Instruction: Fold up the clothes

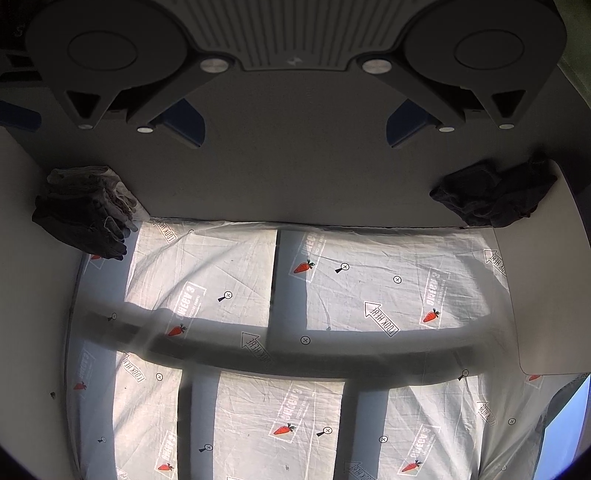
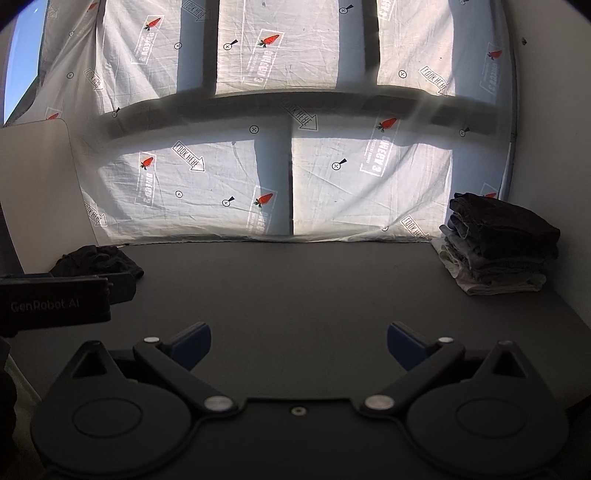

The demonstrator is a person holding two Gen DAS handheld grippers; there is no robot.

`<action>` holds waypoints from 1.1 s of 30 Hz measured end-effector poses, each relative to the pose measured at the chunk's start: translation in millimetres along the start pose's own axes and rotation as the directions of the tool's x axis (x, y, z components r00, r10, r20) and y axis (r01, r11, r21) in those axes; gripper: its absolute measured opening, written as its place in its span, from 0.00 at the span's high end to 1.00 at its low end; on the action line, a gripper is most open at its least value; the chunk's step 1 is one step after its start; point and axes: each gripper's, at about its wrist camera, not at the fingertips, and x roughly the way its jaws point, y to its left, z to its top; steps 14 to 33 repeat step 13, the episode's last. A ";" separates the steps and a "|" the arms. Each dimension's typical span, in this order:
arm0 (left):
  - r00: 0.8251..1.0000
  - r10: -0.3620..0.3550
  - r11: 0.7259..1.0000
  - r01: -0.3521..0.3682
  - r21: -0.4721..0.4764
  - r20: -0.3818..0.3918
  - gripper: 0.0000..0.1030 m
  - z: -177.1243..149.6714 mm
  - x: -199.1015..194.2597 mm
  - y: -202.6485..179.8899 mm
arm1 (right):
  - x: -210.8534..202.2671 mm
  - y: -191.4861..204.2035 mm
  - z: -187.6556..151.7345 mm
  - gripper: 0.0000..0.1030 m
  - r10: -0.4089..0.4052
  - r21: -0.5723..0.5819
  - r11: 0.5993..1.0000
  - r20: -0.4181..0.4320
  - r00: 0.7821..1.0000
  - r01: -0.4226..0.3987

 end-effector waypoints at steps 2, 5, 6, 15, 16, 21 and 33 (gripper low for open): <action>1.000 -0.002 1.000 0.002 0.000 -0.004 0.00 -3.4 -5.3 0.3 | -4.3 -0.6 -3.3 0.00 -0.001 0.015 1.000 -0.006 1.000 0.002; 1.000 0.004 1.000 -0.004 0.007 0.005 0.00 -6.3 -12.8 -0.6 | -10.5 0.9 -7.8 0.00 -0.001 0.015 1.000 -0.004 1.000 0.001; 1.000 0.004 1.000 -0.005 0.009 0.008 0.00 -6.6 -14.7 -0.7 | -12.0 1.7 -8.9 0.00 -0.002 0.010 1.000 -0.003 1.000 0.002; 1.000 0.005 1.000 -0.005 0.005 0.013 0.00 -6.0 -20.2 1.9 | -21.0 5.6 -10.5 0.00 -0.005 0.002 1.000 0.009 1.000 0.005; 1.000 0.005 1.000 -0.005 0.005 0.013 0.00 -6.0 -20.2 1.9 | -21.0 5.6 -10.5 0.00 -0.005 0.002 1.000 0.009 1.000 0.005; 1.000 0.005 1.000 -0.005 0.005 0.013 0.00 -6.0 -20.2 1.9 | -21.0 5.6 -10.5 0.00 -0.005 0.002 1.000 0.009 1.000 0.005; 1.000 0.005 1.000 -0.005 0.005 0.013 0.00 -6.0 -20.2 1.9 | -21.0 5.6 -10.5 0.00 -0.005 0.002 1.000 0.009 1.000 0.005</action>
